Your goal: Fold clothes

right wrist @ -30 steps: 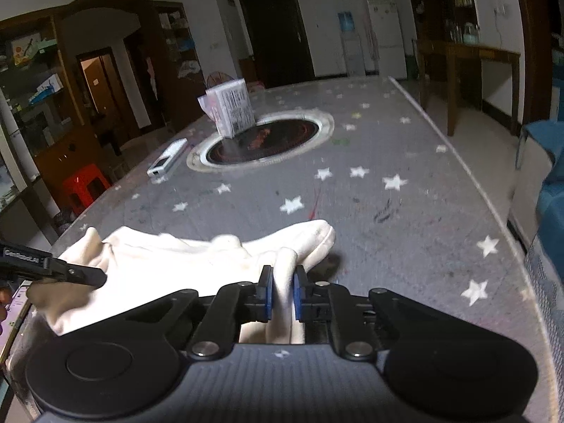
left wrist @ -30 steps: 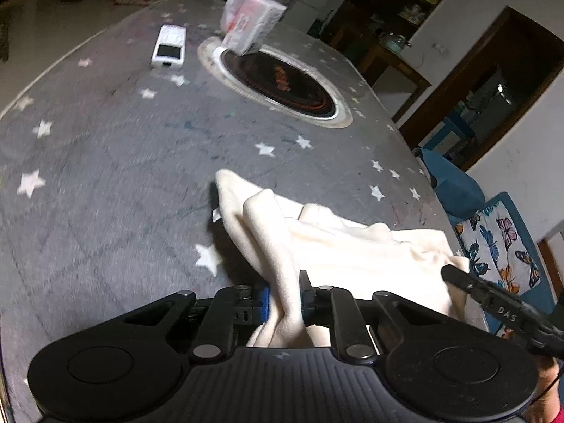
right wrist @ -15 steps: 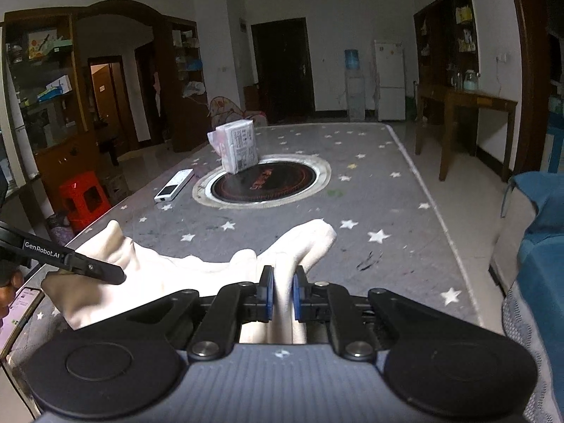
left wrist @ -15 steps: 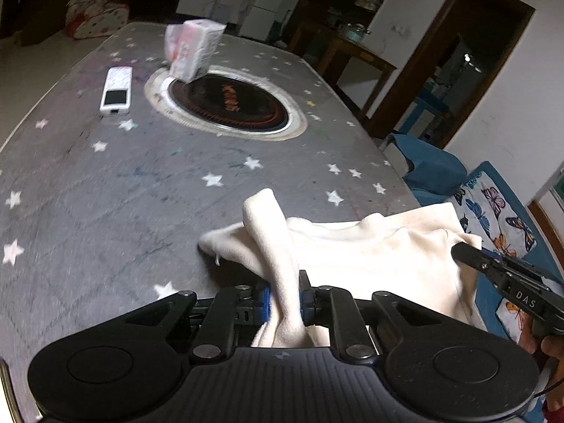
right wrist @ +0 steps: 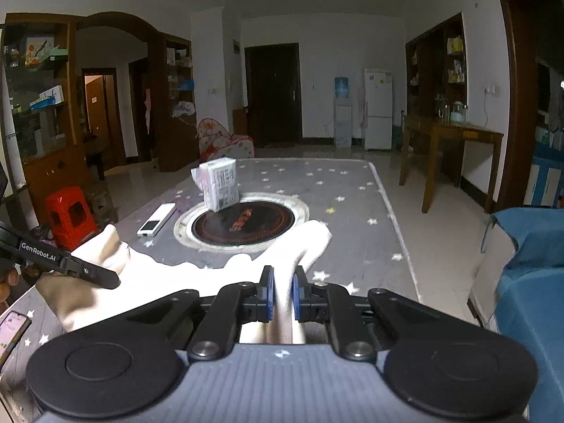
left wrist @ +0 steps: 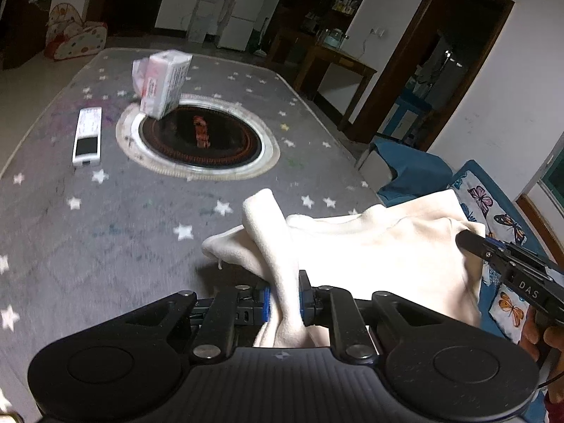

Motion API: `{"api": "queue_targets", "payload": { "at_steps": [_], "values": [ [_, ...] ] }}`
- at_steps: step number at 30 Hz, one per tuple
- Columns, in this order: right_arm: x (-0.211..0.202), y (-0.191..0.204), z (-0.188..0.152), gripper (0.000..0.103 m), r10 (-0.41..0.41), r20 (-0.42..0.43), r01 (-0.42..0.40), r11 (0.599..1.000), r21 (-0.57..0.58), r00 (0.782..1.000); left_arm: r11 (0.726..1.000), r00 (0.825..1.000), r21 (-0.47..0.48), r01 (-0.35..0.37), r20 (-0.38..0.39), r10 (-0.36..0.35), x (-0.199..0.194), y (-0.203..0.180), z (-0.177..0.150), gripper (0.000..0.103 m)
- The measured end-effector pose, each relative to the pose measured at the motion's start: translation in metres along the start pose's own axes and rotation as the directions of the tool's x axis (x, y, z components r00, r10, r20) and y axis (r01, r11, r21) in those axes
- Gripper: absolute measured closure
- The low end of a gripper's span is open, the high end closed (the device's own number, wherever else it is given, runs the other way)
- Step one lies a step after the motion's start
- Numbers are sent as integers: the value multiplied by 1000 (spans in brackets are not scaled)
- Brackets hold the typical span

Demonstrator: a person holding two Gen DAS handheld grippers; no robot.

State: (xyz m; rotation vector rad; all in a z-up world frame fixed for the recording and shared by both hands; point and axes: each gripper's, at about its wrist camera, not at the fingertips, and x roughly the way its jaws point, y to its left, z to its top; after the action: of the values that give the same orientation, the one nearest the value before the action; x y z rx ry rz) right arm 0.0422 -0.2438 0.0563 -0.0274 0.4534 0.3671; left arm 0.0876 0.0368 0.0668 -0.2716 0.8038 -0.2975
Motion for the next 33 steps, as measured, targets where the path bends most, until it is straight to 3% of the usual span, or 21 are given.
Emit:
{"api": "queue_targets", "payload": {
  "at_steps": [11,24,33],
  "values": [
    [1,-7,24,97,-21,61,22,1000,-17,998,999,1000,38,-8,12,8,1,-22,41,88],
    [20,-33,16,97,-88,12,88,996,-8,996,999,999,34,27,-27,-27,38,-46,38,88],
    [41,-56,8,97,-123,-31,123,992,12,992,999,999,46,-5,-38,7,62,-56,35,88]
  ]
}}
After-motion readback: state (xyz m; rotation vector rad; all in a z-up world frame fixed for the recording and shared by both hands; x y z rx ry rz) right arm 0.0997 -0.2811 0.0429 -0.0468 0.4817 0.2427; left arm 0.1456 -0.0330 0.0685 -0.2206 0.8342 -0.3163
